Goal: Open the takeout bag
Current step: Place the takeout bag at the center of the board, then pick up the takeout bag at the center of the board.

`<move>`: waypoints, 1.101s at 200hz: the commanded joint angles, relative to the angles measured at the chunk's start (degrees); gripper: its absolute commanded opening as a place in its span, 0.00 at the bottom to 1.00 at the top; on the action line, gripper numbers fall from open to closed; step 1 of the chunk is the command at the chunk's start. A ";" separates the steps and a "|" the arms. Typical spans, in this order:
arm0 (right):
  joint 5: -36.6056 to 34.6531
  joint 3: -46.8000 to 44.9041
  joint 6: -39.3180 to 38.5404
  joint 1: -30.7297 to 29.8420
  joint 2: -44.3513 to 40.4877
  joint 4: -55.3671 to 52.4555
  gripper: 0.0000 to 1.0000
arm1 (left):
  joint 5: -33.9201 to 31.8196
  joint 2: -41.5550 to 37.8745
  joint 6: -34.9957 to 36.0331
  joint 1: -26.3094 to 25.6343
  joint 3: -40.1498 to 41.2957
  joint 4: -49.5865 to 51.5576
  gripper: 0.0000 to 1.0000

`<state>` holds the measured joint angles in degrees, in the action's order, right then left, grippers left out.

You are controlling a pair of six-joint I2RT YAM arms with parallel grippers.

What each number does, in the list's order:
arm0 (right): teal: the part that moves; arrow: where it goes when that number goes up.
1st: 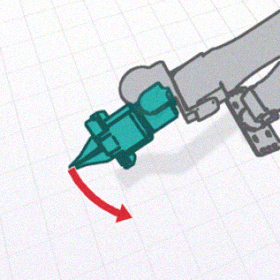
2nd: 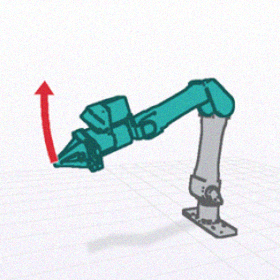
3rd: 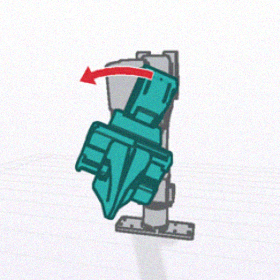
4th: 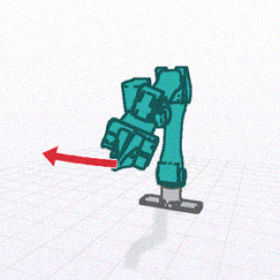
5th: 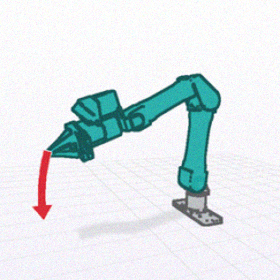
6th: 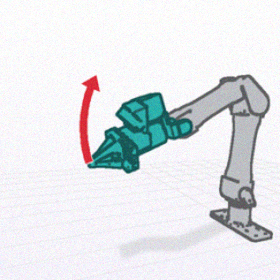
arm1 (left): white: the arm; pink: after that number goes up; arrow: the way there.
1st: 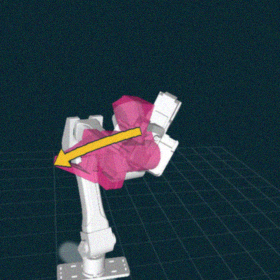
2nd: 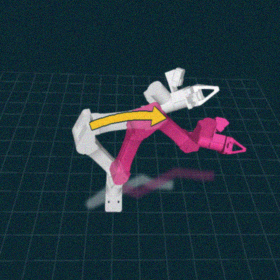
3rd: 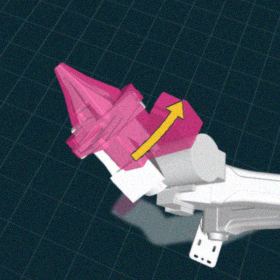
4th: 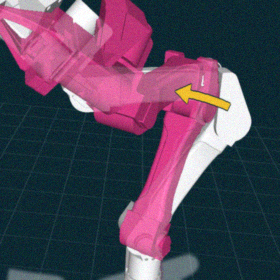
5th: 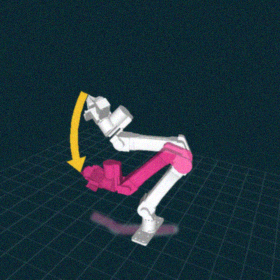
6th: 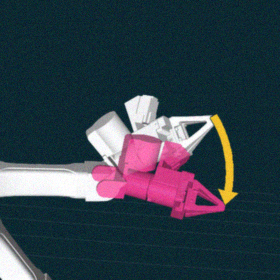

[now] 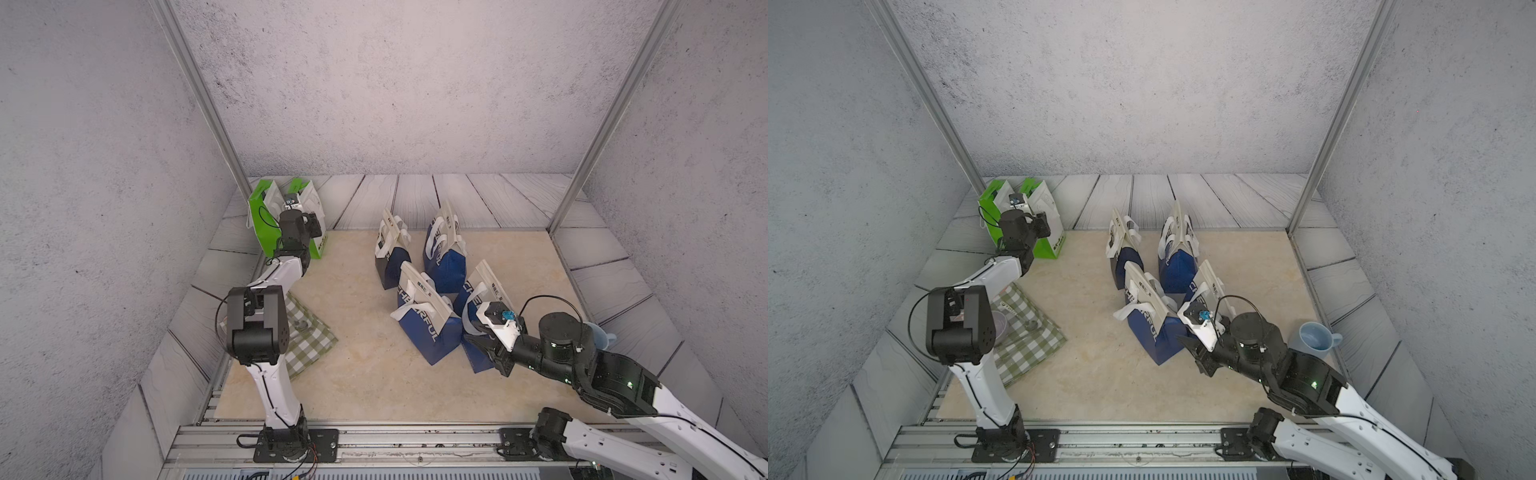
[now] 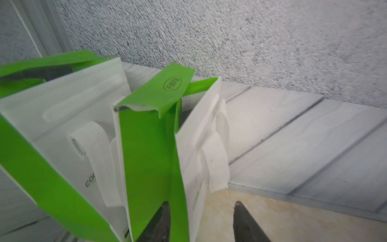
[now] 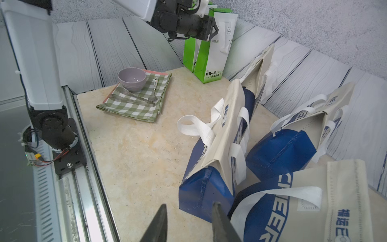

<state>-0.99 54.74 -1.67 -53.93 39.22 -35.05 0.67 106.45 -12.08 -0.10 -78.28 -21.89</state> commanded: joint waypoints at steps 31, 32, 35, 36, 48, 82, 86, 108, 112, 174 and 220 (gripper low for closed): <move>1.09 1.92 6.37 0.16 7.19 4.60 0.48 | 14.41 -24.86 -15.13 -1.27 12.33 15.52 0.51; 1.08 2.02 6.48 0.15 7.36 4.67 0.48 | 14.69 -25.45 -15.28 -1.33 12.57 15.85 0.51; 1.12 2.27 6.85 0.14 8.02 4.86 0.48 | 15.23 -26.83 -15.63 -1.70 13.41 16.87 0.51; 1.06 2.37 6.94 0.14 8.22 4.97 0.48 | 15.28 -27.44 -15.71 -1.81 13.72 17.18 0.51; 0.42 3.66 8.49 0.23 11.19 5.74 0.50 | 16.25 -33.53 -16.20 -3.90 17.05 20.58 0.51; -2.83 13.34 11.35 0.67 23.18 5.14 0.53 | 21.90 -48.86 -11.81 -10.16 21.04 34.71 0.51; -3.37 15.11 11.58 0.87 24.93 4.62 0.53 | 22.53 -50.52 -11.72 -10.74 21.79 35.75 0.51; -4.45 24.37 11.80 3.03 34.16 2.75 0.54 | 26.90 -59.15 -12.74 -11.32 27.99 39.11 0.51; -4.45 26.12 12.34 3.76 35.78 2.49 0.54 | 27.63 -60.56 -12.88 -11.33 29.13 39.69 0.51; -1.23 56.52 15.87 12.67 61.67 -7.47 0.55 | 28.64 -76.84 -10.83 -11.50 41.54 46.28 0.45; 1.81 74.80 17.31 16.47 77.14 -14.18 0.55 | 28.08 -81.58 -9.01 -11.50 42.54 46.23 0.48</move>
<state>-2.35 123.02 13.82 -38.92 111.59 -43.33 28.77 25.91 -22.61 -11.38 -36.40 24.47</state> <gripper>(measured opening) 0.554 0.473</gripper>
